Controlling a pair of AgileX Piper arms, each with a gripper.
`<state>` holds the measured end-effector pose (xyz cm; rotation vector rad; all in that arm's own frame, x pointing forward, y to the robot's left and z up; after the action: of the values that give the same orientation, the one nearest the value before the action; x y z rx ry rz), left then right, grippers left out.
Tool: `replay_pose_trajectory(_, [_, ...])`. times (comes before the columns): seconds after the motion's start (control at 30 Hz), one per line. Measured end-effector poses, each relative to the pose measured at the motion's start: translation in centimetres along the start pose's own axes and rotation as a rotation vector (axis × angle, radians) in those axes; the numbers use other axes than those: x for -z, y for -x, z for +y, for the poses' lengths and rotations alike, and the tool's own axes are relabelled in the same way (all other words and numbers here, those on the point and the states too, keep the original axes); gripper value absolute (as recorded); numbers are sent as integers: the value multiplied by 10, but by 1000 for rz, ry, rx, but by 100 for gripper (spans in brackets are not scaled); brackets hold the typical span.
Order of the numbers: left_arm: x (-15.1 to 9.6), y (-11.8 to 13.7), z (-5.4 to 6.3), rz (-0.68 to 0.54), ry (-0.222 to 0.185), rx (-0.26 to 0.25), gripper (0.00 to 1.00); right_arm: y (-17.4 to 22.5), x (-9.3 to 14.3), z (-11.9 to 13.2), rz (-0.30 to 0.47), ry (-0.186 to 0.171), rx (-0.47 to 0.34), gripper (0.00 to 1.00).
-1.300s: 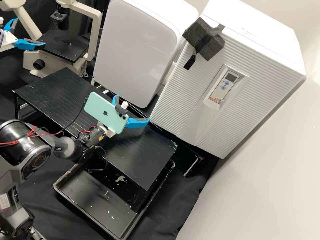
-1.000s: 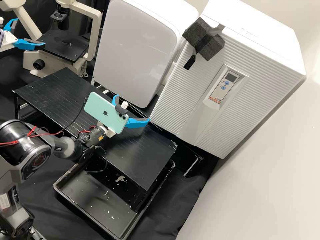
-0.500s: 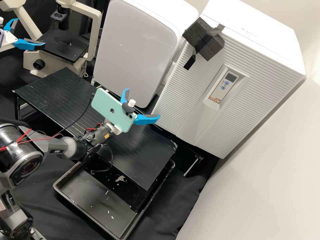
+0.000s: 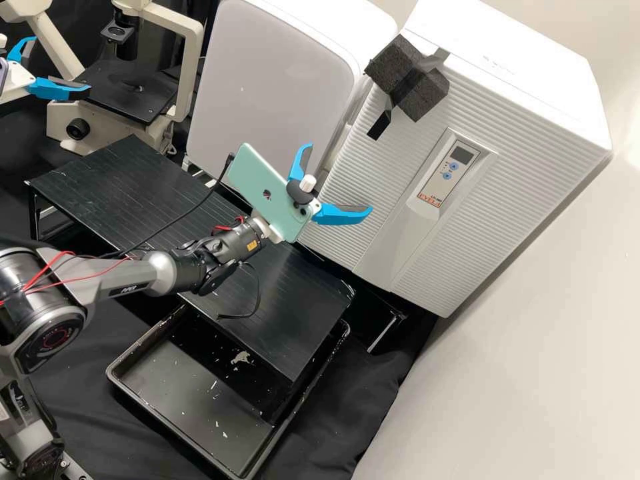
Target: Open the incubator door
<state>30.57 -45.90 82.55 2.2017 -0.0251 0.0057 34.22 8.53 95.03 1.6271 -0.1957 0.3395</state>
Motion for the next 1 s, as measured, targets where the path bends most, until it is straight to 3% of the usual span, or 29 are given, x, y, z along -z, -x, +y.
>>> replay_pose_trajectory(0.23, [0,0,0,0,0,0,100,-10,21,6,-33,-24,-46,100])
replay_pose_trajectory(0.53, [0,0,0,0,0,0,100,-18,48,7,-69,12,-104,100])
replay_pose_trajectory(0.83, [0,0,0,0,0,0,100,-26,40,5,-170,15,-128,100])
replay_pose_trajectory(0.93, [0,0,0,0,0,0,100,-28,38,4,-177,34,-124,100])
replay_pose_trajectory(0.97, [0,0,0,0,0,0,100,-28,38,3,-179,33,-119,0])
replay_pose_trajectory(1.0, [0,0,0,0,0,0,100,-29,38,3,-179,36,-119,0])
